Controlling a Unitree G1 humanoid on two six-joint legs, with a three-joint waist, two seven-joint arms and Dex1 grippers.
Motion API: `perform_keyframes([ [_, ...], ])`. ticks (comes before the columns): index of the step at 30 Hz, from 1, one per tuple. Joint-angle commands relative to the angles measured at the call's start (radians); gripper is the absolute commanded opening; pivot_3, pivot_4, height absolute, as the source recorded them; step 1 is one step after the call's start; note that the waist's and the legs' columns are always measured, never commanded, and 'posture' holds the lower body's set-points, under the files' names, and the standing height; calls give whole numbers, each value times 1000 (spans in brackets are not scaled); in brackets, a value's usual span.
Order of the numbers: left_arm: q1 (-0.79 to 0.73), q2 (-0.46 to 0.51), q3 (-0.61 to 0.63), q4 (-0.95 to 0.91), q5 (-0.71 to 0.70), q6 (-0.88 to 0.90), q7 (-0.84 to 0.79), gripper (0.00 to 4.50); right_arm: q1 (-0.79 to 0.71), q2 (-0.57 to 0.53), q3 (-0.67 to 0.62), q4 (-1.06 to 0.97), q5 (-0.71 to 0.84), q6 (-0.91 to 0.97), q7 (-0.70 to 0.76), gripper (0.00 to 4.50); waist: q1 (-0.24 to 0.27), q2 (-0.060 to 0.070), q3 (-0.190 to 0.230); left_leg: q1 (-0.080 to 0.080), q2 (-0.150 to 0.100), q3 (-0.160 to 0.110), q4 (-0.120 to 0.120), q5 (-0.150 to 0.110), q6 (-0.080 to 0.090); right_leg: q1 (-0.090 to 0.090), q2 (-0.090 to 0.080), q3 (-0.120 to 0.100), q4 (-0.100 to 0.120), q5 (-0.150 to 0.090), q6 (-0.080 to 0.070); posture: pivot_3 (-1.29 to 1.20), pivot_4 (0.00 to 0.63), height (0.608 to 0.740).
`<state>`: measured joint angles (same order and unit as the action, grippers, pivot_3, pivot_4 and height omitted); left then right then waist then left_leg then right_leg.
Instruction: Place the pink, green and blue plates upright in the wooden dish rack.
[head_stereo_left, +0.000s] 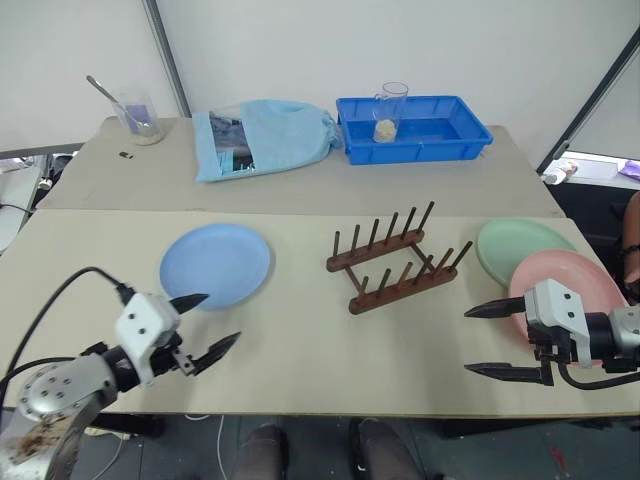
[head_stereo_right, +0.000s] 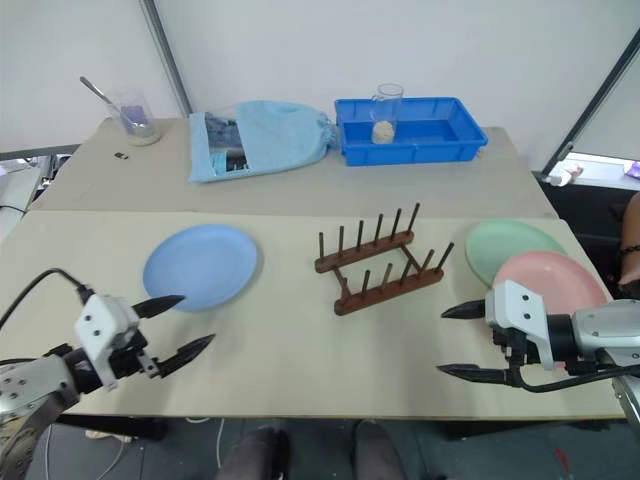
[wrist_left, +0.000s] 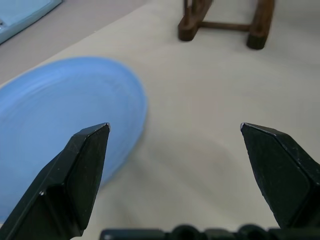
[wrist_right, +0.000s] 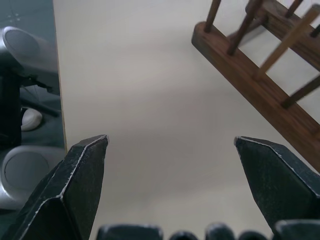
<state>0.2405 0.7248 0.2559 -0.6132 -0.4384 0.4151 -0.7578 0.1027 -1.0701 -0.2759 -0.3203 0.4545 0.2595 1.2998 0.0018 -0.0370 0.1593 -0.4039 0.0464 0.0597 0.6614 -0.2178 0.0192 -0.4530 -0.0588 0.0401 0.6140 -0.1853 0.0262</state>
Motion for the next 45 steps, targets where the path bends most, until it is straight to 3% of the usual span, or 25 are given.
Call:
perform_keyframes([
  [1, -107, -8, -134, -15, 22, 35, 10, 4500, 38, 5, -130, -107, 63, 70, -39, 4471, 6, 0, 0, 0, -1, 0, 0, 0, 0, 0, 0, 1, 0, 1, 1, 0, 150, 740],
  [5, -298, -117, -331, 80, 89, 54, 57, 4500, 109, 29, -275, -207, 118, 180, -99, 4471, 16, 0, -1, 0, -1, 0, 0, 0, 1, 1, 0, 2, 0, 1, 2, 0, 150, 740],
  [11, -443, -297, -536, 281, 208, -26, 92, 4500, 168, 50, -477, -335, 259, 405, -187, 4471, 11, -1, -1, 3, -3, -2, 2, 1, 1, 10, 1, 3, -3, 2, 3, 0, 150, 740],
  [16, -498, -394, -590, 470, 300, -154, 122, 4500, 215, 53, -574, -403, 303, 484, -205, 4471, 8, -2, -1, 5, -4, -4, 3, 1, 1, 14, 1, 3, -4, 2, 4, 0, 150, 740],
  [22, -573, -525, -638, 691, 373, -272, 156, 4500, 237, 59, -603, -446, 331, 525, -234, 4471, 10, -2, -1, 5, -5, -8, 6, 1, 1, 15, 2, 3, -3, 2, 4, 0, 150, 740],
  [25, -594, -577, -654, 761, 398, -303, 170, 3666, 234, 58, -589, -454, 335, 528, -249, 4500, 9, -2, -1, 3, -6, -8, 8, 1, 1, 15, 1, 3, -4, 3, 5, 0, 150, 740],
  [31, -602, -590, -640, 806, 420, -339, 166, 901, 237, 61, -583, -464, 344, 528, -262, 4500, 10, -2, -1, 1, -9, -11, 8, 1, 1, 15, 0, 3, -4, 3, 7, 0, 150, 740],
  [34, -605, -572, -630, 794, 402, -347, 117, 881, 244, 65, -583, -466, 342, 524, -264, 4500, 8, -2, -1, 1, -9, -13, 9, 1, 1, 15, 0, 3, -4, 3, 7, 0, 150, 740],
  [40, -652, -468, -620, 745, 272, -355, -175, 881, 346, 87, -622, -508, 298, 503, -222, 4500, 9, -2, -1, 0, -9, -14, 9, 1, 1, 14, 1, 3, -3, 3, 6, 0, 150, 740],
  [45, -752, -452, -649, 874, 278, -437, -346, 881, 436, 141, -655, -570, 278, 487, -217, 4500, 15, -1, -1, -3, -11, -15, 11, 1, 1, 14, -1, 3, -5, 2, 8, 0, 150, 740],
])
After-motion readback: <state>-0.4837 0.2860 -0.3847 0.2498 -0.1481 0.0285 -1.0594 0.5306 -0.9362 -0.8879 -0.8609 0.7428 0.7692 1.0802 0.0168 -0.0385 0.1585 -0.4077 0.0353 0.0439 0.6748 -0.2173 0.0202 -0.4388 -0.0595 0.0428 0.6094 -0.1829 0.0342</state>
